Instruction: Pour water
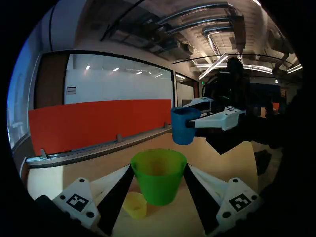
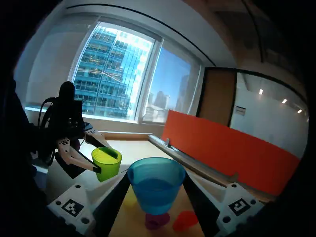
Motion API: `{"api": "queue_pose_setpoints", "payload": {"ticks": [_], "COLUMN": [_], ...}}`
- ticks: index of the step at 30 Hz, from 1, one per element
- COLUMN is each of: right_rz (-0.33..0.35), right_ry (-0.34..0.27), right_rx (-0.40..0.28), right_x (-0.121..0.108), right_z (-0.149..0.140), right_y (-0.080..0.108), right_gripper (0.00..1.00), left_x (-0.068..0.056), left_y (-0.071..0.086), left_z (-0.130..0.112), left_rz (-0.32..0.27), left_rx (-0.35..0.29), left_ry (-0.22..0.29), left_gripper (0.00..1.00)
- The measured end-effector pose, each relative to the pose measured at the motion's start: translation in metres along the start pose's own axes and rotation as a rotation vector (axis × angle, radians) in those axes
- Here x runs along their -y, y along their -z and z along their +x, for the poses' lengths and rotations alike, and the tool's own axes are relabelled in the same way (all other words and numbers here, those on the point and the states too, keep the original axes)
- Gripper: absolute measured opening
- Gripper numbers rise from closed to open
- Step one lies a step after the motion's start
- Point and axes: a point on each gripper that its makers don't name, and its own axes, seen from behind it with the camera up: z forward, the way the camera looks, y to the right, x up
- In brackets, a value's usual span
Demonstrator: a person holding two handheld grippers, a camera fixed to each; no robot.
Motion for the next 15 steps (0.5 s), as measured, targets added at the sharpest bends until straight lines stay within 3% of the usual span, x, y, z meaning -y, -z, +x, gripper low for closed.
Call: {"api": "queue_pose_setpoints", "payload": {"ticks": [6, 15], "right_rz": [0.010, 0.012], "right_ry": [0.063, 0.168], "right_rx": [-0.004, -0.005], "right_x": [0.004, 0.004], "right_z": [0.011, 0.024], "right_y": [-0.006, -0.016], "right_gripper": [0.91, 0.92], "left_x": [-0.010, -0.016], "left_y": [-0.002, -0.004], "left_z": [0.001, -0.001], "left_rz": [-0.022, -0.035], "left_rx": [-0.007, -0.004], "left_ry": [0.002, -0.002], "left_gripper": [0.87, 0.87]}}
